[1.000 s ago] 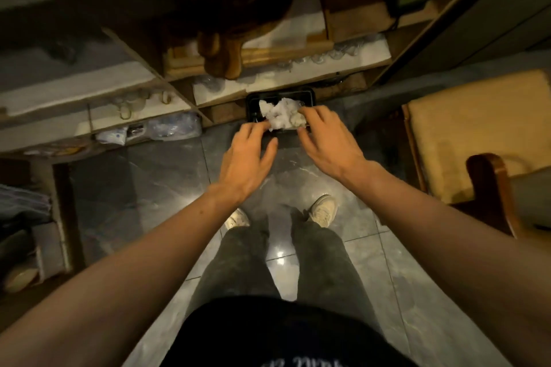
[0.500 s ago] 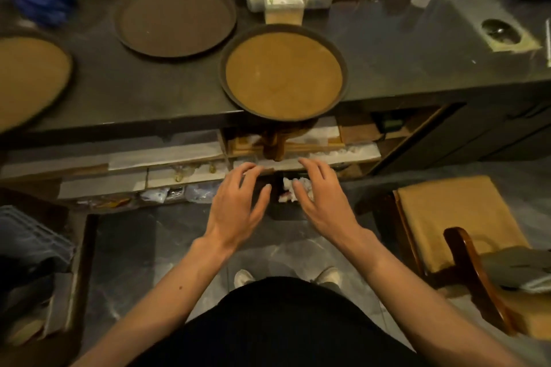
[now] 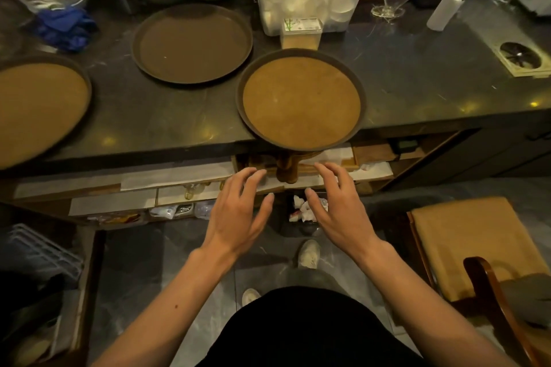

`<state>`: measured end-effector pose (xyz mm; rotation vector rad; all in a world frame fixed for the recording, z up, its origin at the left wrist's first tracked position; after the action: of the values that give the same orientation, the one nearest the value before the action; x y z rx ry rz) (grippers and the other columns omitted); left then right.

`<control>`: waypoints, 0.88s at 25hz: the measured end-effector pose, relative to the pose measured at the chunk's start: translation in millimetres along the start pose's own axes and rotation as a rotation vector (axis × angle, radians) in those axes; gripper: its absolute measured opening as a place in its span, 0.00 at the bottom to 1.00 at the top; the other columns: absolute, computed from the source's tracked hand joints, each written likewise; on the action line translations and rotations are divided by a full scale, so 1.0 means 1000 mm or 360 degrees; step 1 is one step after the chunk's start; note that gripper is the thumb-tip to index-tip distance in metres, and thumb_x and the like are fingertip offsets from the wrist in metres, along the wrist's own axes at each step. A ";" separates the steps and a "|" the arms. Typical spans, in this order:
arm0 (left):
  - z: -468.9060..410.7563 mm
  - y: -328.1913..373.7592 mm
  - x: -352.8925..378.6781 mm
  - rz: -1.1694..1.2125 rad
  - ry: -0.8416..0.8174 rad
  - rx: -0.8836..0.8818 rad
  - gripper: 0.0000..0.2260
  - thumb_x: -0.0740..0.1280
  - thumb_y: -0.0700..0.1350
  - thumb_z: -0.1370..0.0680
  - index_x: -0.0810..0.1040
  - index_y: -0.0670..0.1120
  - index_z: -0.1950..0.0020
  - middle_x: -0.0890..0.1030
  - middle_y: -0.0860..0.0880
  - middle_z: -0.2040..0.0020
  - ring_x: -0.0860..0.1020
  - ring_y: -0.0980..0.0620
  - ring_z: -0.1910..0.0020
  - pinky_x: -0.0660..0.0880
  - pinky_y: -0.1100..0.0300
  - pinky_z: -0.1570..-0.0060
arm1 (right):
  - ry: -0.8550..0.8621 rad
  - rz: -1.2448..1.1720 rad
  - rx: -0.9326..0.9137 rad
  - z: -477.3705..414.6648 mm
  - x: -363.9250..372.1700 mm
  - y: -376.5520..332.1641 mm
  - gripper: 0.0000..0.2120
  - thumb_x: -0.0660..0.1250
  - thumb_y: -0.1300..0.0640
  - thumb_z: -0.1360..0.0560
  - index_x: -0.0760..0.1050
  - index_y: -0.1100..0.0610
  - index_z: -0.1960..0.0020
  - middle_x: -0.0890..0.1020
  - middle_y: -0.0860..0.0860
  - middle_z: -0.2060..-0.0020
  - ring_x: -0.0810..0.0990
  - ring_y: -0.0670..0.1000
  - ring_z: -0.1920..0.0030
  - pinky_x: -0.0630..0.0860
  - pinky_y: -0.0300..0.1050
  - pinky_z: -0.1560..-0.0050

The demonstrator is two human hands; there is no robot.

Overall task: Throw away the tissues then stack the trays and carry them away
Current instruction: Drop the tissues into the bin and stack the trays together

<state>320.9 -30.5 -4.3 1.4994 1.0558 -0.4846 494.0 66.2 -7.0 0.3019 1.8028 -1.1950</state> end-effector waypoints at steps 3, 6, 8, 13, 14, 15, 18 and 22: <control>-0.035 0.000 0.013 -0.0041 -0.0024 -0.0042 0.21 0.59 0.53 0.20 0.69 0.44 0.30 0.73 0.43 0.34 0.73 0.45 0.36 0.75 0.48 0.41 | 0.0017 -0.0002 0.0004 -0.033 -0.008 0.022 0.25 0.61 0.48 0.19 0.62 0.54 0.25 0.67 0.54 0.31 0.68 0.54 0.30 0.71 0.53 0.33; -0.077 0.001 0.026 -0.0022 -0.0030 -0.0163 0.22 0.59 0.54 0.19 0.68 0.45 0.28 0.71 0.45 0.32 0.70 0.47 0.34 0.74 0.51 0.39 | 0.0018 -0.0017 0.0058 -0.072 -0.021 0.052 0.26 0.61 0.48 0.19 0.62 0.54 0.25 0.66 0.55 0.30 0.67 0.55 0.30 0.71 0.53 0.33; -0.104 0.002 0.033 -0.0076 -0.0016 -0.0221 0.22 0.60 0.54 0.19 0.68 0.45 0.28 0.70 0.44 0.32 0.70 0.47 0.33 0.73 0.51 0.38 | 0.0020 -0.0017 0.0097 -0.099 -0.032 0.069 0.26 0.61 0.48 0.20 0.61 0.54 0.24 0.65 0.56 0.30 0.67 0.55 0.31 0.71 0.52 0.34; -0.158 -0.012 0.050 -0.0129 -0.0002 -0.0388 0.23 0.61 0.54 0.19 0.66 0.45 0.27 0.69 0.43 0.31 0.71 0.45 0.35 0.73 0.50 0.40 | -0.0061 0.0021 0.0240 -0.161 -0.041 0.110 0.29 0.62 0.46 0.20 0.57 0.51 0.23 0.61 0.58 0.27 0.63 0.59 0.28 0.71 0.56 0.36; -0.167 -0.018 0.051 -0.0140 -0.0001 -0.0433 0.23 0.61 0.54 0.19 0.66 0.46 0.27 0.68 0.42 0.31 0.71 0.44 0.35 0.73 0.49 0.40 | -0.0081 0.0047 0.0281 -0.170 -0.041 0.117 0.30 0.62 0.45 0.20 0.56 0.51 0.23 0.60 0.58 0.27 0.63 0.60 0.28 0.71 0.57 0.35; -0.176 -0.025 0.053 -0.0152 -0.0009 -0.0482 0.24 0.62 0.55 0.20 0.65 0.46 0.27 0.67 0.42 0.30 0.70 0.43 0.34 0.73 0.48 0.40 | -0.0095 0.0073 0.0323 -0.181 -0.042 0.125 0.30 0.62 0.45 0.21 0.55 0.50 0.23 0.59 0.58 0.26 0.62 0.60 0.28 0.71 0.58 0.35; -0.200 -0.052 0.056 -0.0135 -0.0044 -0.0633 0.26 0.63 0.57 0.21 0.64 0.47 0.26 0.65 0.42 0.28 0.67 0.42 0.32 0.72 0.45 0.37 | -0.0106 0.0109 0.0478 -0.205 -0.041 0.143 0.32 0.63 0.43 0.21 0.54 0.51 0.23 0.58 0.59 0.26 0.62 0.60 0.28 0.70 0.58 0.35; -0.225 -0.093 0.059 -0.0130 -0.0163 -0.0783 0.31 0.65 0.59 0.23 0.61 0.48 0.25 0.59 0.39 0.25 0.60 0.38 0.27 0.67 0.40 0.33 | -0.0092 0.0223 0.0669 -0.227 -0.033 0.159 0.34 0.62 0.39 0.23 0.54 0.51 0.23 0.60 0.60 0.27 0.64 0.61 0.31 0.70 0.60 0.36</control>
<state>215.7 191.5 -50.7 0.9906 1.0649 -0.3229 484.8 341.4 -52.5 0.6167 1.4442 -1.4594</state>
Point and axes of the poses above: each hand's wrist, its own z-axis away from the middle knuckle, its own x-axis out of the palm, y = z × x, the point moved 6 cm from there along -z, towards the middle knuckle
